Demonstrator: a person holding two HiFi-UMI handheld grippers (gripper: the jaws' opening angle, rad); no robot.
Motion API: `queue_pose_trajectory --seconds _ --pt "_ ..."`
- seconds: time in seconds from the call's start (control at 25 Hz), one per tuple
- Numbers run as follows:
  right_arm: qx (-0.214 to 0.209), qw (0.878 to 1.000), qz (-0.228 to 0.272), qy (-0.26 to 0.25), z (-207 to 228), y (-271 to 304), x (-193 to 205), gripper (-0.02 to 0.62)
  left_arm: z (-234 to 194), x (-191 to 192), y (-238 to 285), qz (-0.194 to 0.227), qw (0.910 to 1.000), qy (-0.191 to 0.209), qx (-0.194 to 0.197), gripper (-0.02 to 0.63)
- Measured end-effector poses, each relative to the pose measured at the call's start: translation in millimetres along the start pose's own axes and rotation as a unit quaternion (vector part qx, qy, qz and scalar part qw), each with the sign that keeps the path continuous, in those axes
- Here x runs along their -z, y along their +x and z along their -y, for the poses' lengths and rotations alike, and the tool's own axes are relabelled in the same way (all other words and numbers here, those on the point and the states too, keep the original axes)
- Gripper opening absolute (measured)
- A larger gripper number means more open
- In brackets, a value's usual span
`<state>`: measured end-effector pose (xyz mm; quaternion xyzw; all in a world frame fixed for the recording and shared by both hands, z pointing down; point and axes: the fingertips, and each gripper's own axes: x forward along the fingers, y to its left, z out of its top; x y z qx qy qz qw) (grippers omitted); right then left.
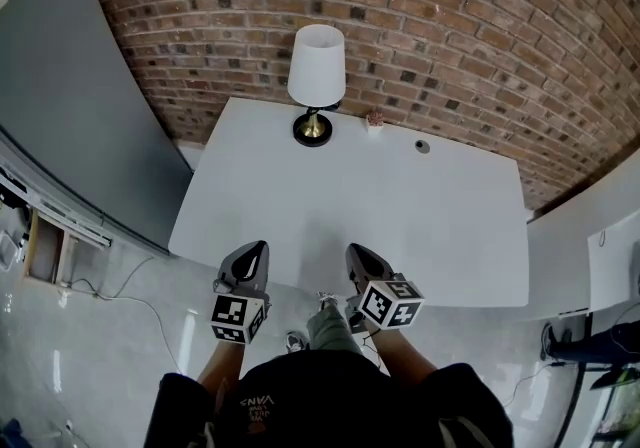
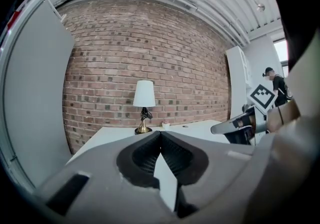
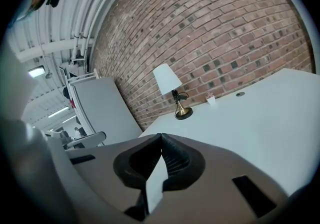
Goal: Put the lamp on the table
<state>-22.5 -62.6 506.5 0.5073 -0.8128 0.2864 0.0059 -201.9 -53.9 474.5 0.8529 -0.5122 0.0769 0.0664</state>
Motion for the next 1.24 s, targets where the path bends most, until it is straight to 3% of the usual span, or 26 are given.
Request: queue_pose_trajectory --seconds 0.6,1.24 --pt "-0.013 0.999 -0.010 -0.039 -37 -43 36 -0.002 28 18 -66 -0.003 0.9999 0.008 0.009 0.008" --pt "-0.017 0.999 -0.011 -0.050 -57 -39 38 -0.002 18 14 -79 0.010 0.9997 0.001 0.022 0.008"
